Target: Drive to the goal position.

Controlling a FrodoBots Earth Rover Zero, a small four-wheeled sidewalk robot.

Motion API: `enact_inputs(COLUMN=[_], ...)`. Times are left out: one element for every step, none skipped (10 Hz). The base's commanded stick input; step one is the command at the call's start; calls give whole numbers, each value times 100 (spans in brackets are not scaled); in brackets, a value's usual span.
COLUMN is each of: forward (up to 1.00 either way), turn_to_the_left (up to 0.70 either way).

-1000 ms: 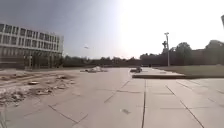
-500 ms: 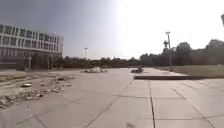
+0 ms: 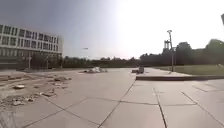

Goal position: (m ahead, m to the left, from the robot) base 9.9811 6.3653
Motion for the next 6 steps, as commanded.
enact_inputs(forward=[70, 70, 70, 70, 70, 70], turn_to_the_left=[0, 0, 0, 0, 0, 0])
